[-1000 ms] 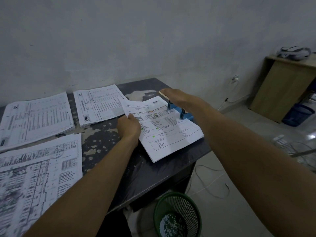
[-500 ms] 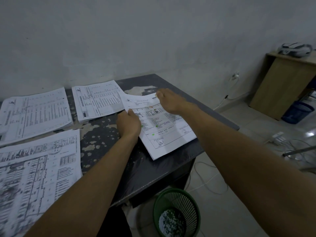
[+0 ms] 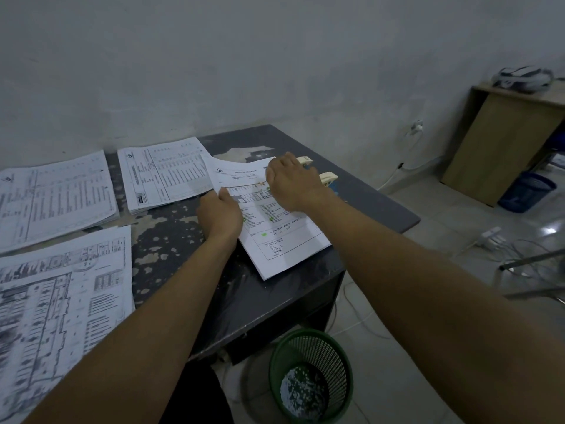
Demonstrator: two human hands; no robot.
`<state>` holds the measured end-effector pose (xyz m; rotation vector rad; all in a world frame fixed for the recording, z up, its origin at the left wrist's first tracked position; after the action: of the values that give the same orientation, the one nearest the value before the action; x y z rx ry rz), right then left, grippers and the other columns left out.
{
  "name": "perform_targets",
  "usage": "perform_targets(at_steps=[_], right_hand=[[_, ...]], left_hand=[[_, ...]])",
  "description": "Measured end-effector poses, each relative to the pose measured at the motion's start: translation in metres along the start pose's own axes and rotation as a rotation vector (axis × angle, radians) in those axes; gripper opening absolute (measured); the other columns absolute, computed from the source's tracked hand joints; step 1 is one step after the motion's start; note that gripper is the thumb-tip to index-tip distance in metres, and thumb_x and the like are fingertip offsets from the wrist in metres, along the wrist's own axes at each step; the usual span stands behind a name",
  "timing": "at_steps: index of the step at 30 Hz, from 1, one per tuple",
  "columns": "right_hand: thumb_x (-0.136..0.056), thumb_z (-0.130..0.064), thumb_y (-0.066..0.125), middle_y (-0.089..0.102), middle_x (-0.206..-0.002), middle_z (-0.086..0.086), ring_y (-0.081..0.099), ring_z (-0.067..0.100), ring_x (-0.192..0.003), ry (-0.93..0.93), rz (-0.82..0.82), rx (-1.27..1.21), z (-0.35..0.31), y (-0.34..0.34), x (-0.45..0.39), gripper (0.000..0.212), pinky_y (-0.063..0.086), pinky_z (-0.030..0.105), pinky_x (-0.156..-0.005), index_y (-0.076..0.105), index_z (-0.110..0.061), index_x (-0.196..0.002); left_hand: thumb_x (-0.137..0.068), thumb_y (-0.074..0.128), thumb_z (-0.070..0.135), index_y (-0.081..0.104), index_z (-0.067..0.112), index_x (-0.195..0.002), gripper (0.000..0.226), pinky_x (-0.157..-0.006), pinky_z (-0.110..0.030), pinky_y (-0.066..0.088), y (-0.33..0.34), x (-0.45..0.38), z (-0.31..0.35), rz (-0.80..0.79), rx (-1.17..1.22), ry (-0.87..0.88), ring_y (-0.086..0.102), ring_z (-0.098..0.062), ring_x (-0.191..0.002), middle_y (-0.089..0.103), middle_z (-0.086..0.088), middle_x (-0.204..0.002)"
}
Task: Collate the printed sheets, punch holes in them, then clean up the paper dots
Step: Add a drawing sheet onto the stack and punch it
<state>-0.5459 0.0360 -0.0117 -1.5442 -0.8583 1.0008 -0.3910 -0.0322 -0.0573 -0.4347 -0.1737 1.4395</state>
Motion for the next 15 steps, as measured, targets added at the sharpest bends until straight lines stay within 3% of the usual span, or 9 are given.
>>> perform_targets(at_steps=[8, 15], right_hand=[[-0.105, -0.035, 0.019, 0.025, -0.159, 0.012, 0.006, 0.026, -0.152, 0.031, 0.079, 0.187, -0.007, 0.013, 0.01, 0.051, 0.01, 0.063, -0.117, 0.034, -0.01, -0.147], [-0.105, -0.034, 0.019, 0.025, -0.159, 0.012, 0.006, 0.027, -0.152, 0.016, 0.085, 0.134, -0.006, 0.01, 0.003, 0.052, 0.007, 0.058, -0.119, 0.034, -0.009, -0.147]], left_hand=[[-0.107, 0.036, 0.027, 0.056, 0.007, -0.085, 0.035, -0.071, -0.031, 0.042, -0.002, 0.002, 0.002, 0.001, 0.016, 0.033, 0.057, -0.02, -0.081, 0.059, -0.004, -0.09], [-0.107, 0.036, 0.029, 0.056, 0.009, -0.084, 0.036, -0.071, -0.031, 0.042, -0.003, 0.003, 0.003, 0.014, 0.006, 0.037, 0.056, -0.019, -0.08, 0.059, -0.001, -0.088]])
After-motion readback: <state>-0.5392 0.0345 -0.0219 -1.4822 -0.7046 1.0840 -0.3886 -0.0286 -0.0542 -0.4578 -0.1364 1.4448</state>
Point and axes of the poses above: each hand's wrist, its own x-axis away from the middle knuckle, its own y-axis out of the palm, z = x × y, the point moved 6 cm from there along -x, towards the middle knuckle
